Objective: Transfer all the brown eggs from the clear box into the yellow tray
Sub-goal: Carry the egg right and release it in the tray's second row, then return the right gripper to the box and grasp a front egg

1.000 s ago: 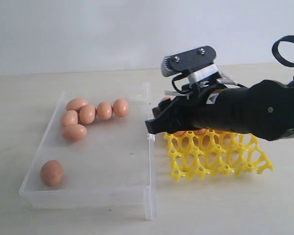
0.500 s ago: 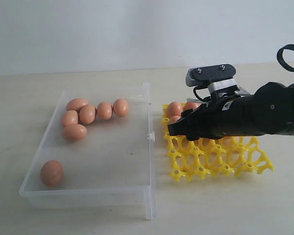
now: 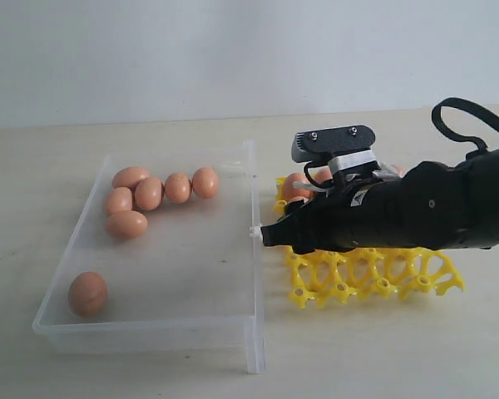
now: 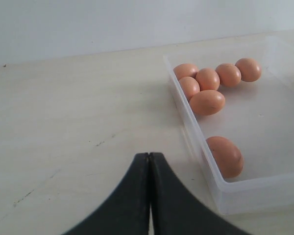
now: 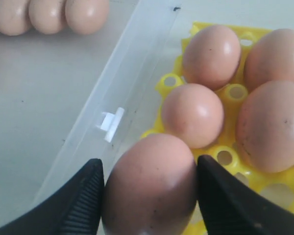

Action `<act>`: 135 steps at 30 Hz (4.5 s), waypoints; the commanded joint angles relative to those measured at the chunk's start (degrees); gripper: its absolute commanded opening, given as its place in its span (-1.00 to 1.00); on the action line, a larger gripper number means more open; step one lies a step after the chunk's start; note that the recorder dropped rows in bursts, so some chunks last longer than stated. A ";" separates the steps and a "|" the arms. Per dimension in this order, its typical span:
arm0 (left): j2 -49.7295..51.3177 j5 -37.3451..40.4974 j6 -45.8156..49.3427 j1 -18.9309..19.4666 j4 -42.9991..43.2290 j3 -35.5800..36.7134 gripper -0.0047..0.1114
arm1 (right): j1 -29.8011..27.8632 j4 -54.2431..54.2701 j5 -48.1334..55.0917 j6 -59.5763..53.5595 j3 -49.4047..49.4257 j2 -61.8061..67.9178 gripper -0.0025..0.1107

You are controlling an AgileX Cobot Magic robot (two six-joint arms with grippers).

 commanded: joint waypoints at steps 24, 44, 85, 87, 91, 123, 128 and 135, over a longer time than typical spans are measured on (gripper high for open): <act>-0.32 -0.56 0.02 -0.25 -0.16 -0.23 -0.92 | -2.50 -3.52 -1.95 4.93 -0.28 2.13 -0.96; -0.32 -0.56 0.02 -0.25 -0.16 -0.23 -0.92 | -2.50 -3.97 -3.52 4.93 -0.28 2.41 -0.19; -0.32 -0.56 0.02 -0.25 -0.16 -0.23 -0.92 | -0.65 33.42 50.41 -20.65 -44.09 17.76 -0.07; -0.32 -0.56 0.02 -0.25 -0.16 -0.23 -0.92 | 1.56 32.28 49.56 -20.33 -47.91 21.19 -0.07; -0.32 -0.56 0.02 -0.25 -0.16 -0.23 -0.92 | 5.12 17.45 49.70 -13.97 -54.39 25.90 -0.11; -0.32 -0.56 0.02 -0.25 -0.16 -0.23 -0.92 | 10.48 12.78 59.80 3.37 -75.40 43.95 -0.11; -0.32 -0.56 0.02 -0.25 -0.16 -0.23 -0.92 | 10.65 15.19 62.52 3.47 -75.40 44.84 -0.08; -0.32 -0.56 0.02 -0.25 -0.16 -0.23 -0.92 | 10.78 15.90 63.73 3.35 -75.40 44.88 0.06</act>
